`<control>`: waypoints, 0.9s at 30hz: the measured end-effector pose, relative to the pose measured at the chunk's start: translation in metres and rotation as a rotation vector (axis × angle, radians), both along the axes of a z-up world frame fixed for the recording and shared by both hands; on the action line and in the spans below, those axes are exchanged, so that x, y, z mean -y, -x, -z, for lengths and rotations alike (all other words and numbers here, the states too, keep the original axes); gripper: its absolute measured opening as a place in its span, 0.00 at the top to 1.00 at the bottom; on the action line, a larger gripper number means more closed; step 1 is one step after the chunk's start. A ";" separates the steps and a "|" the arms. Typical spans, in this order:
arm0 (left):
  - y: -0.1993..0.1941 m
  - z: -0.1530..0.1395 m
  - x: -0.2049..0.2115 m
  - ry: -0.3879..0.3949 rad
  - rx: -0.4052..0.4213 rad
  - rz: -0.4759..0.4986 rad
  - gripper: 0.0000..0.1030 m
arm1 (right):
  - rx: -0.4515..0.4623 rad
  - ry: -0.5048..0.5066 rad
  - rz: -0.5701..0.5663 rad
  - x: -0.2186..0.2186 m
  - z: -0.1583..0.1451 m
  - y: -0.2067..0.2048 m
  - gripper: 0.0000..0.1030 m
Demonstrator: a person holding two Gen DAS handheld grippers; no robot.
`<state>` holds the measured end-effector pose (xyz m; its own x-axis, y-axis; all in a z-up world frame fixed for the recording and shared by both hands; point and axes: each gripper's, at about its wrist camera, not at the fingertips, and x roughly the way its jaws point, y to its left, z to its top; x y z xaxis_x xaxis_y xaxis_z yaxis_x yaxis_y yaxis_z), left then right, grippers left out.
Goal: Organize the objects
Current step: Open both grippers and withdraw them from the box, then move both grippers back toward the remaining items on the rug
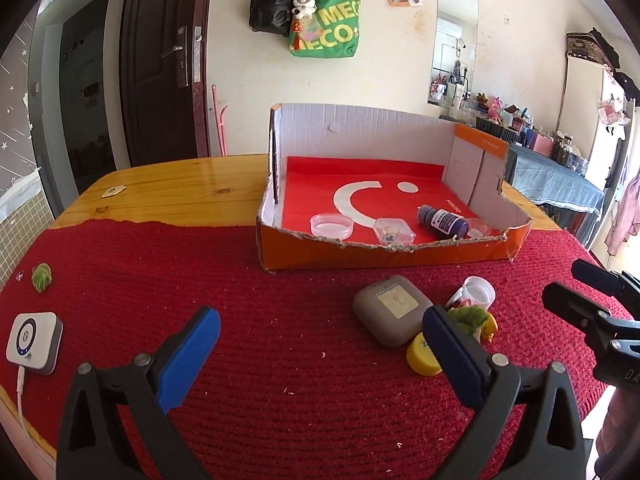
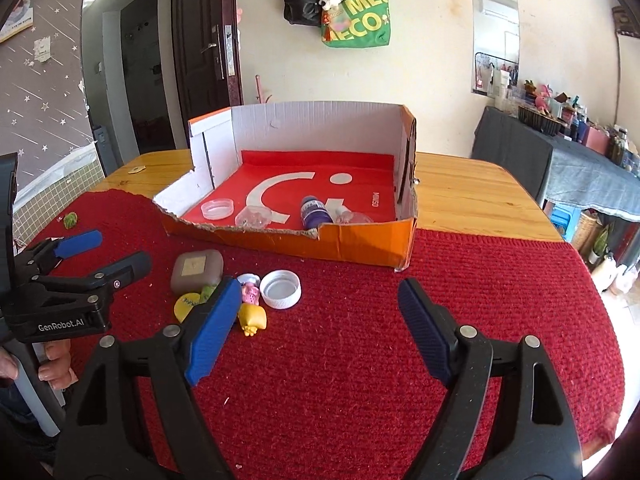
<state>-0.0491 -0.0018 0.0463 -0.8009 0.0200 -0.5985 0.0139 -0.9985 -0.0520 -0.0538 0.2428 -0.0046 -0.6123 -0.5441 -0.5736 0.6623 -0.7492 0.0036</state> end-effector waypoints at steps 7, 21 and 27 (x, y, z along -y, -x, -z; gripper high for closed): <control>0.001 0.004 0.001 -0.019 0.031 0.013 0.00 | 0.012 -0.004 0.006 -0.001 0.007 0.000 0.22; 0.020 0.008 -0.006 -0.036 0.110 0.081 0.00 | 0.078 -0.033 -0.006 0.009 0.018 0.017 0.22; 0.036 0.011 -0.011 -0.031 0.164 0.092 0.00 | 0.130 -0.048 -0.021 0.016 0.024 0.033 0.22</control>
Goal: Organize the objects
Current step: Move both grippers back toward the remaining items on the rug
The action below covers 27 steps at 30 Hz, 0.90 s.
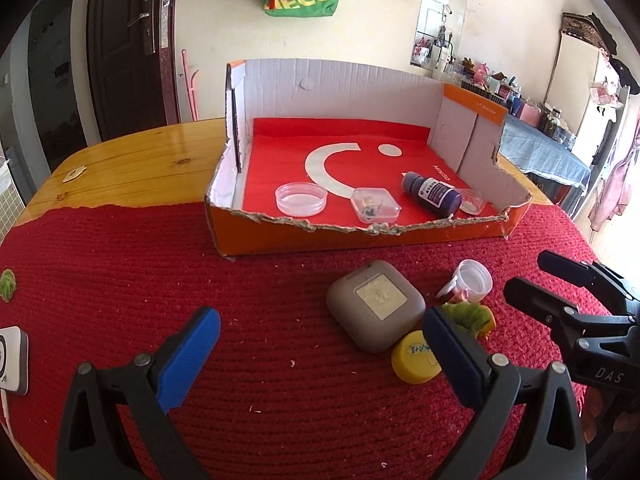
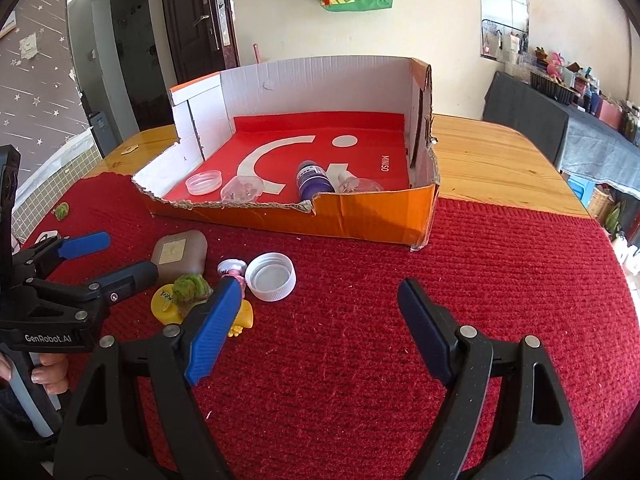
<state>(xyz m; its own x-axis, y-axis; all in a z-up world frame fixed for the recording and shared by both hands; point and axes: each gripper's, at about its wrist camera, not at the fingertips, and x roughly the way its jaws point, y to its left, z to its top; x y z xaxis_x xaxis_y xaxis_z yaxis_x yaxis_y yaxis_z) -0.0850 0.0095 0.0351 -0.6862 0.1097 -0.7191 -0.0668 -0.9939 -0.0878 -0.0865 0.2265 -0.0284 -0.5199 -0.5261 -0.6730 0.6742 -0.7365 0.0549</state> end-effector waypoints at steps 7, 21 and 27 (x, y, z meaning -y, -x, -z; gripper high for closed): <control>0.019 0.003 -0.007 -0.005 0.059 -0.001 0.00 | 0.051 -0.018 -0.023 0.003 0.005 0.018 0.22; 0.037 0.012 -0.017 0.012 0.119 -0.035 0.00 | 0.160 -0.018 -0.116 0.007 0.012 0.039 0.22; 0.040 0.014 -0.015 0.011 0.138 -0.041 0.00 | 0.159 -0.034 -0.147 0.013 0.014 0.036 0.22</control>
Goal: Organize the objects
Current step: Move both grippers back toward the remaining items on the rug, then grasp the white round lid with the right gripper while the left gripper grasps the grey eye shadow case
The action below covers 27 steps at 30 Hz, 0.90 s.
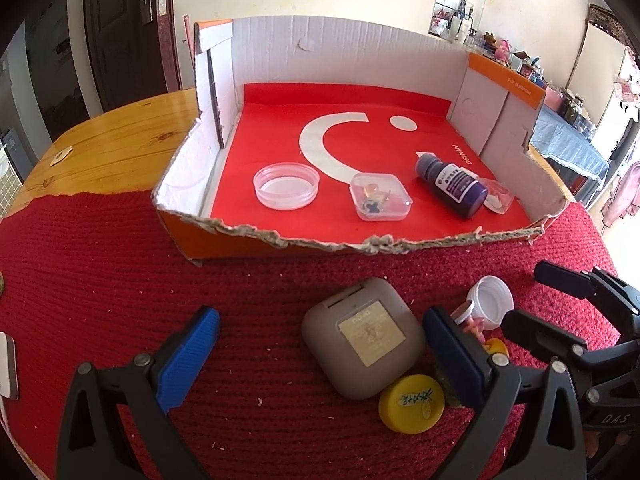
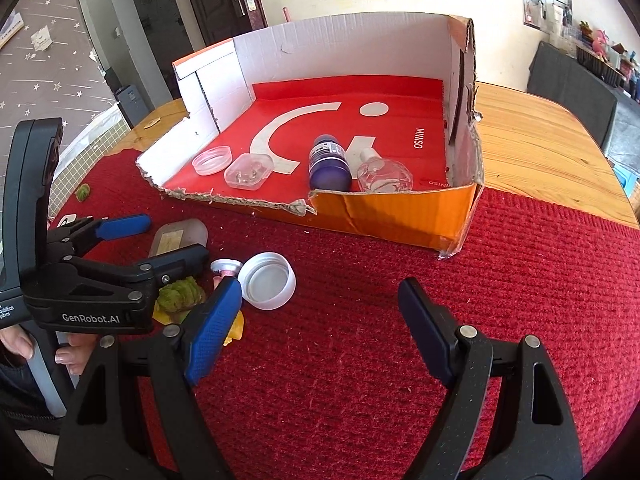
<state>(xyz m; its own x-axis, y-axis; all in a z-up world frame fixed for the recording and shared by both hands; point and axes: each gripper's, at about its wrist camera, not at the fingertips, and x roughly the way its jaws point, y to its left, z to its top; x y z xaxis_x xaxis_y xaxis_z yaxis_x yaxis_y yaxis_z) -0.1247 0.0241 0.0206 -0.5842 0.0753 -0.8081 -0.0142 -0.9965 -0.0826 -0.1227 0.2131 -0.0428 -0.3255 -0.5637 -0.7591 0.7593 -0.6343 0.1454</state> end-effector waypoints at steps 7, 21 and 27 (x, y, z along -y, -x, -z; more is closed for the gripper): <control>-0.005 0.001 0.018 -0.013 0.015 -0.010 0.00 | -0.021 -0.036 -0.003 0.005 0.003 -0.004 0.22; -0.007 0.002 0.019 0.008 0.018 0.023 0.01 | -0.071 -0.105 -0.024 0.019 0.004 -0.008 0.22; -0.008 0.002 0.015 0.019 -0.006 0.042 0.07 | -0.127 -0.139 -0.031 0.027 0.005 -0.012 0.24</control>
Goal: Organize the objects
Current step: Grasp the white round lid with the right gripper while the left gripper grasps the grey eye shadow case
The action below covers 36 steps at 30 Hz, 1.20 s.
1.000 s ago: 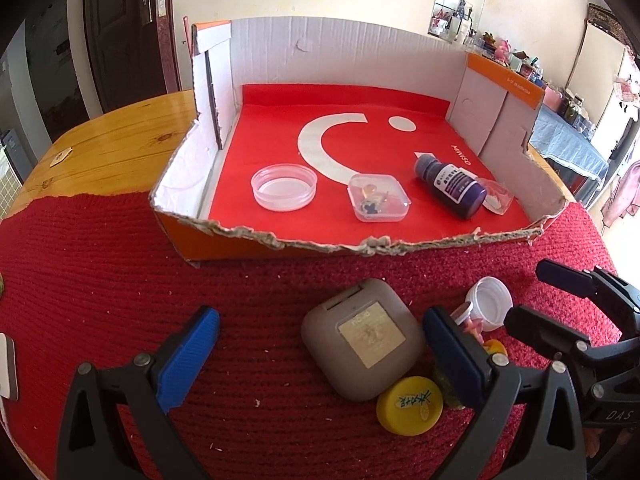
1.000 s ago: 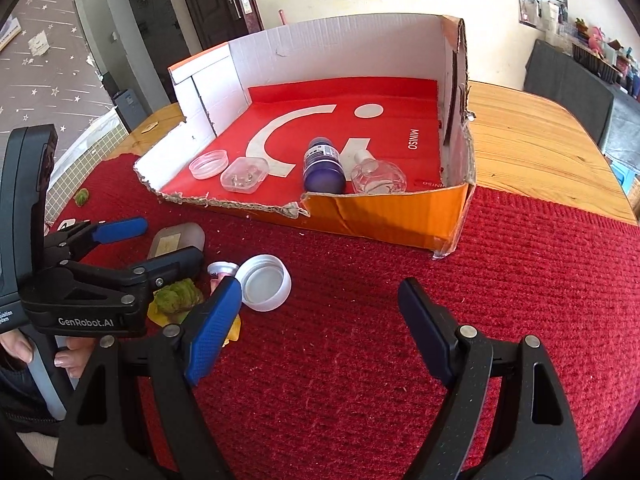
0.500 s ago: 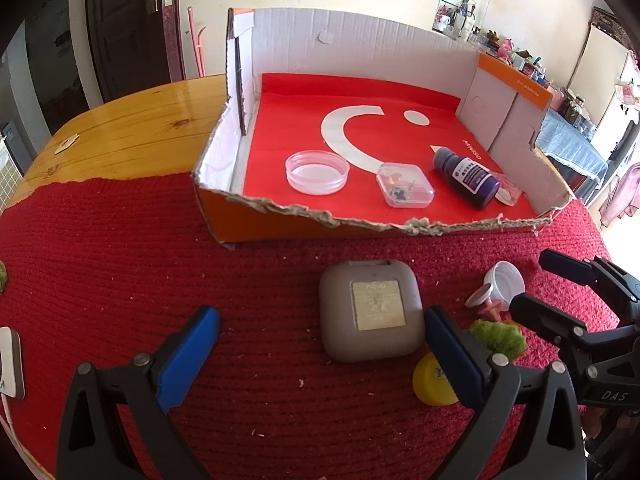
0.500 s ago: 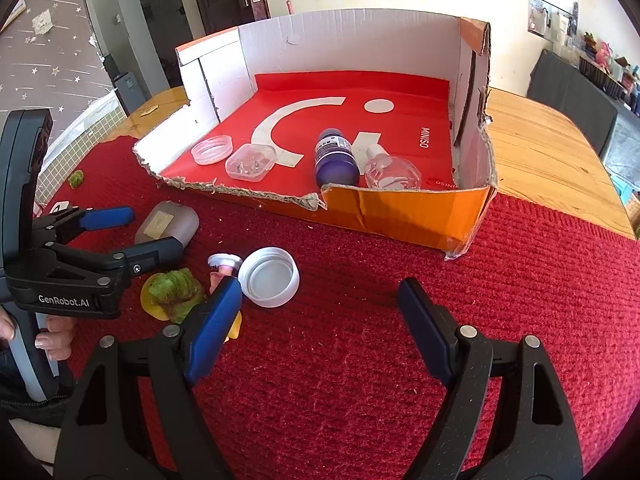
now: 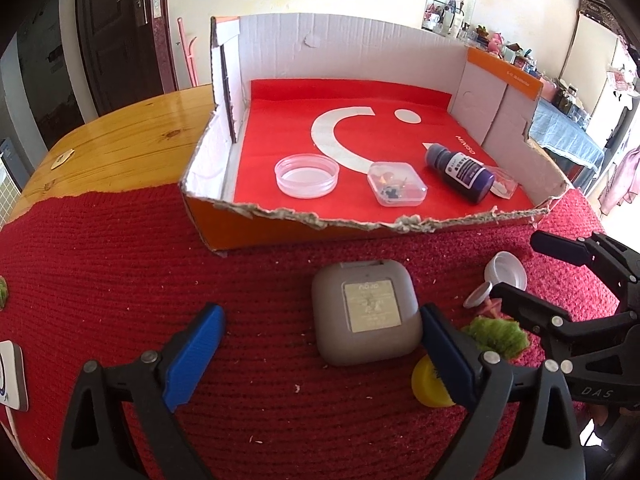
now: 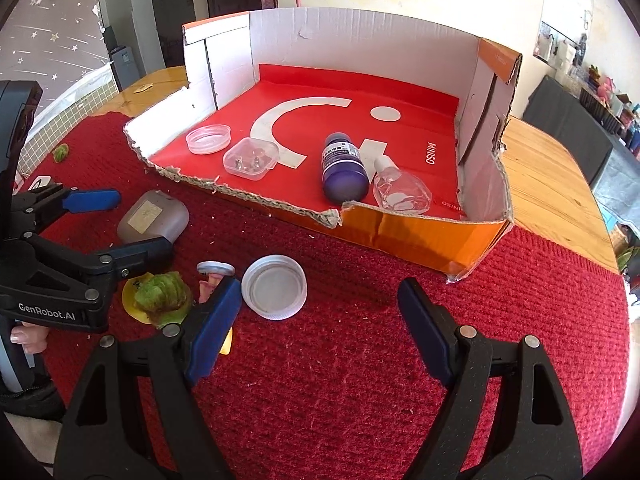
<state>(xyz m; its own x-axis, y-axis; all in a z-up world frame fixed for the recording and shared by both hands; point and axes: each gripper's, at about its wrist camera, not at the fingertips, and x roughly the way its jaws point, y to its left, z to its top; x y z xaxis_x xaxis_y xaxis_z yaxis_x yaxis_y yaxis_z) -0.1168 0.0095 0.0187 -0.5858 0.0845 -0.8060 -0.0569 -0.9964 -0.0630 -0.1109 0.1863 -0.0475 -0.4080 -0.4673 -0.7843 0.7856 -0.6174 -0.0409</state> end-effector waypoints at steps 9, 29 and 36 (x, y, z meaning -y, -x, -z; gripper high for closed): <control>-0.008 -0.005 -0.007 -0.045 -0.041 0.103 0.47 | 0.005 0.001 -0.049 0.008 0.001 -0.012 0.70; -0.028 -0.035 -0.001 -0.073 -0.127 0.171 0.50 | -0.076 0.086 -0.002 0.001 -0.035 -0.037 0.70; -0.029 -0.031 0.000 -0.089 -0.116 0.183 0.76 | -0.071 0.085 -0.001 0.001 -0.035 -0.039 0.70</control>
